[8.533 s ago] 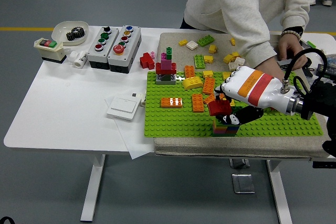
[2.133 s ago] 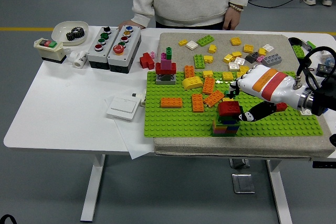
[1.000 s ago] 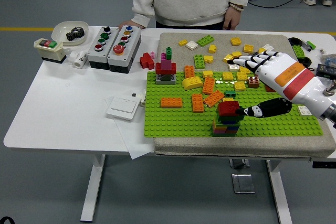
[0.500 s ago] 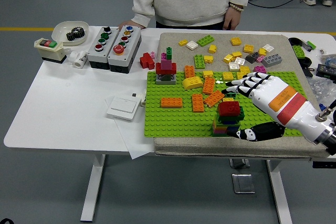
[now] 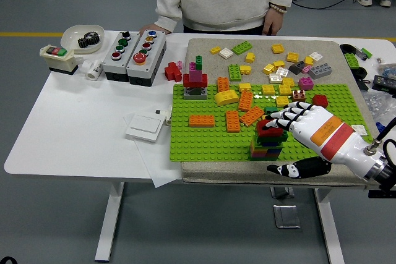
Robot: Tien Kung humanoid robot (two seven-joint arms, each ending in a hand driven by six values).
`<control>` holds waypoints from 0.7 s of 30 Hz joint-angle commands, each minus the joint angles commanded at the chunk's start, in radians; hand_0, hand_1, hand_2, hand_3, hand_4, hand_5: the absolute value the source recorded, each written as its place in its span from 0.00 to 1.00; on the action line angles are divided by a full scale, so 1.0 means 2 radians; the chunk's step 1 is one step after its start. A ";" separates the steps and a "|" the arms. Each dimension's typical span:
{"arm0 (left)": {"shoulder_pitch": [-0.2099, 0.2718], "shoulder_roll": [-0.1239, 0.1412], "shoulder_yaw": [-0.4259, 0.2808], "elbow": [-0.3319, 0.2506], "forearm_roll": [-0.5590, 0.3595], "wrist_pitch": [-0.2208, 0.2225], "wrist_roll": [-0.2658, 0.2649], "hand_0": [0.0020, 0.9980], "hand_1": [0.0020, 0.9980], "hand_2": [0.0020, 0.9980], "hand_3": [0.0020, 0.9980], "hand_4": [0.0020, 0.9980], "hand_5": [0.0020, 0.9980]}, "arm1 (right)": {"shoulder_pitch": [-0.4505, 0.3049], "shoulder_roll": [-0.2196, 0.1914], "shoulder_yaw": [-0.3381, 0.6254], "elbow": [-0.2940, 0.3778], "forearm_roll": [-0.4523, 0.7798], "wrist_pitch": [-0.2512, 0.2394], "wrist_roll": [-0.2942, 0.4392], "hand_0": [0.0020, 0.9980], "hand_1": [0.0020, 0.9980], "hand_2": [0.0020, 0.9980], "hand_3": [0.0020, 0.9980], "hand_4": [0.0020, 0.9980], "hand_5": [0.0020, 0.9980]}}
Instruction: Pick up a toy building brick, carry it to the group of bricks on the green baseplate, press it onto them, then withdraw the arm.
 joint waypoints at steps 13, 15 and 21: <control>-0.001 0.000 -0.002 0.000 0.004 -0.001 0.000 0.67 0.72 0.73 0.59 0.67 0.66 | -0.005 0.003 -0.003 -0.008 -0.005 0.002 0.000 0.79 0.73 0.77 0.72 0.91 0.75; -0.001 0.000 -0.002 0.000 0.005 -0.001 0.000 0.67 0.72 0.73 0.59 0.67 0.66 | -0.006 0.003 -0.005 -0.008 -0.006 0.003 0.000 0.79 0.73 0.77 0.72 0.91 0.75; 0.000 -0.001 -0.004 0.000 0.009 -0.002 0.001 0.67 0.72 0.73 0.59 0.67 0.66 | -0.007 0.004 -0.007 -0.009 -0.009 0.006 -0.002 0.79 0.72 0.77 0.72 0.91 0.75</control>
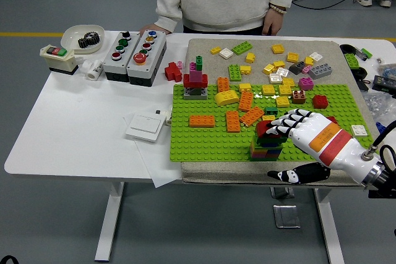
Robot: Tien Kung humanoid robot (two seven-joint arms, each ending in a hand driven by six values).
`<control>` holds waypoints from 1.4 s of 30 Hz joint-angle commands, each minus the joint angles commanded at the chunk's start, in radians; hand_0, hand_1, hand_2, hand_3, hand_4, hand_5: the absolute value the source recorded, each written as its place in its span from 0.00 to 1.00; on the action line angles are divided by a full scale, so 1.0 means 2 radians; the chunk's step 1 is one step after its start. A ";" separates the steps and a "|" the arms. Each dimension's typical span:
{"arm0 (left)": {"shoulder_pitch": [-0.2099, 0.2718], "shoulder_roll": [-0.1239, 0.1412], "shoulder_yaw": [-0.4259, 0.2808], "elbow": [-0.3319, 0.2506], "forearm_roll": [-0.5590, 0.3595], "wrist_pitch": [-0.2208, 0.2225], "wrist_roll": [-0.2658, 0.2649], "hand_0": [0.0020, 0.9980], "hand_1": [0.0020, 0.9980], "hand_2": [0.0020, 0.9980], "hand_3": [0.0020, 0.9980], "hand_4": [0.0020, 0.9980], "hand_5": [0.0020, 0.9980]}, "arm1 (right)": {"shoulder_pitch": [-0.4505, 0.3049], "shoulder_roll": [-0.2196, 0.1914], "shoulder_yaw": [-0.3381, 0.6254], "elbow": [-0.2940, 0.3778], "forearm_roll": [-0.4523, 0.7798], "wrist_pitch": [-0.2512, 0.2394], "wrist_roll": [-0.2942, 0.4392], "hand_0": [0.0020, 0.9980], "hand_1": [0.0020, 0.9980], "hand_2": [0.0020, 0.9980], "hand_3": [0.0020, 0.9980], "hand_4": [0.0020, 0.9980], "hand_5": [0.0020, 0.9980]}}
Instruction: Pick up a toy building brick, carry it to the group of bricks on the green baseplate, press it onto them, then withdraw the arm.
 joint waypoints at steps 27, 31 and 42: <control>0.002 -0.001 -0.004 0.000 0.009 -0.003 0.002 0.67 0.72 0.73 0.59 0.67 0.66 | -0.010 0.004 -0.003 -0.001 -0.017 -0.006 -0.003 0.79 0.72 0.77 0.71 0.91 0.75; 0.002 -0.001 -0.004 0.000 0.009 -0.003 0.002 0.67 0.72 0.73 0.59 0.67 0.66 | -0.010 0.007 -0.005 -0.003 -0.020 -0.007 -0.003 0.79 0.72 0.77 0.71 0.91 0.75; 0.003 -0.001 -0.005 0.000 0.009 -0.003 0.002 0.67 0.72 0.73 0.59 0.67 0.66 | -0.010 0.009 -0.004 -0.003 -0.021 -0.013 -0.004 0.79 0.72 0.77 0.71 0.90 0.74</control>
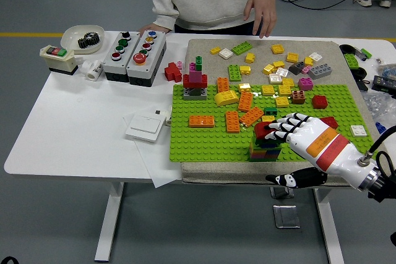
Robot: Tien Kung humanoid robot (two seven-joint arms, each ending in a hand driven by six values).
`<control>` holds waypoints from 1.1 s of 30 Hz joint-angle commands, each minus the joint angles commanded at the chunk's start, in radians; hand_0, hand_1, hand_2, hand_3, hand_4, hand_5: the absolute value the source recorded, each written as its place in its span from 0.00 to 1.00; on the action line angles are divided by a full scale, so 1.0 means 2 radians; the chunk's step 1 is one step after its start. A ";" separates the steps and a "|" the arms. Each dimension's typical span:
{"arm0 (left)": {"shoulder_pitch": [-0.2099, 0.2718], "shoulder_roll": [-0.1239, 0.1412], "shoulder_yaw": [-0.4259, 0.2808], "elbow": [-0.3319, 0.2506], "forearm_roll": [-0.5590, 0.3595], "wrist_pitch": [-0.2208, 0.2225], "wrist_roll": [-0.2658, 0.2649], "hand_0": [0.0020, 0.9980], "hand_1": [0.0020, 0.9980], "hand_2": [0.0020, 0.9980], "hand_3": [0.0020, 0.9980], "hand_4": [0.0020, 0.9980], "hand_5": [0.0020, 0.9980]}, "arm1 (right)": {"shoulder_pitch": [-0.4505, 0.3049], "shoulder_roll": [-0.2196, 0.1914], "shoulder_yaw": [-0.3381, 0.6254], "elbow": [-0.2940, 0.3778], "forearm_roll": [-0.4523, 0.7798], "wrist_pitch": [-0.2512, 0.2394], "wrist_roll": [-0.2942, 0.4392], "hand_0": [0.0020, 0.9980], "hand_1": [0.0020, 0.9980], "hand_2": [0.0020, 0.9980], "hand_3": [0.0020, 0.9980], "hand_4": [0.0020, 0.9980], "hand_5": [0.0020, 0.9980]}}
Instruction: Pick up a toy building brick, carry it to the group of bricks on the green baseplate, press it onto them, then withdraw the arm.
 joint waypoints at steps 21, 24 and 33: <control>0.000 0.000 0.002 0.000 -0.005 0.001 -0.001 0.67 0.72 0.73 0.59 0.67 0.66 | -0.011 -0.004 0.017 0.017 0.010 -0.042 -0.002 0.79 0.73 0.77 0.70 0.89 0.72; 0.000 0.000 0.002 0.000 -0.004 0.001 -0.001 0.67 0.72 0.73 0.59 0.67 0.66 | -0.015 -0.003 0.015 0.018 0.009 -0.041 -0.003 0.79 0.73 0.76 0.69 0.88 0.72; -0.001 0.000 0.001 0.000 -0.003 0.001 -0.001 0.67 0.72 0.73 0.59 0.67 0.66 | -0.015 -0.005 0.006 0.011 0.007 -0.032 -0.005 0.79 0.73 0.76 0.69 0.88 0.72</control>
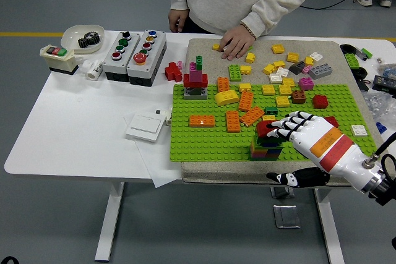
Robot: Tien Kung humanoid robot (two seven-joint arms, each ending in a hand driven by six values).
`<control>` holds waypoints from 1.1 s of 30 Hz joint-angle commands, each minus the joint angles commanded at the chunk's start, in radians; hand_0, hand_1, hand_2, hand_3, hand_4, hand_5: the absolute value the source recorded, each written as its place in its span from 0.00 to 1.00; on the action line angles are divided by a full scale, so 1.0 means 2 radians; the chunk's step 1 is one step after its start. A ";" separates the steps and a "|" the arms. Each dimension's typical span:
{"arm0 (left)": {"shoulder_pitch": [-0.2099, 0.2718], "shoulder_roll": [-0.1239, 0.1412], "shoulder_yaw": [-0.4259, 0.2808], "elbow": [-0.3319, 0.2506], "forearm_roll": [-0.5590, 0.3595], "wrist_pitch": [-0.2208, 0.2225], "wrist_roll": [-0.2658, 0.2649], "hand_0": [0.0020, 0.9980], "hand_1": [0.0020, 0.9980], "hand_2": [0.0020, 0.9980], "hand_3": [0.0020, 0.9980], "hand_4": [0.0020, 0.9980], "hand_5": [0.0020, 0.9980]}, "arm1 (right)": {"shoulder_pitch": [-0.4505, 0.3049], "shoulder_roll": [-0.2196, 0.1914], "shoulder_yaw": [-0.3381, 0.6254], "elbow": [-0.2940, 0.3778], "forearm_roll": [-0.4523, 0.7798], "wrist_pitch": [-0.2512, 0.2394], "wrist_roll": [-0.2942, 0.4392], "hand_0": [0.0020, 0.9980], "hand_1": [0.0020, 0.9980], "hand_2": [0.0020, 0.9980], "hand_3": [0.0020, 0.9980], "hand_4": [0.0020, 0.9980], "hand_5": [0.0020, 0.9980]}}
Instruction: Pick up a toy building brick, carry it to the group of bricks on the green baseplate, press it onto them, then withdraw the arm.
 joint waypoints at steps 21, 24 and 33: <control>-0.003 0.000 0.004 0.000 -0.006 0.001 -0.001 0.67 0.72 0.73 0.59 0.67 0.66 | 0.007 0.003 -0.019 -0.006 -0.001 0.005 -0.001 0.79 0.72 0.76 0.68 0.86 0.70; -0.004 0.000 0.004 0.000 -0.006 0.002 -0.001 0.67 0.72 0.73 0.59 0.67 0.66 | 0.008 0.003 -0.020 -0.007 -0.002 0.006 -0.001 0.79 0.72 0.76 0.68 0.86 0.70; -0.004 0.000 0.004 0.000 -0.006 0.001 -0.001 0.67 0.72 0.73 0.59 0.67 0.66 | 0.009 0.003 -0.018 -0.004 0.000 0.001 -0.002 0.79 0.73 0.76 0.68 0.86 0.70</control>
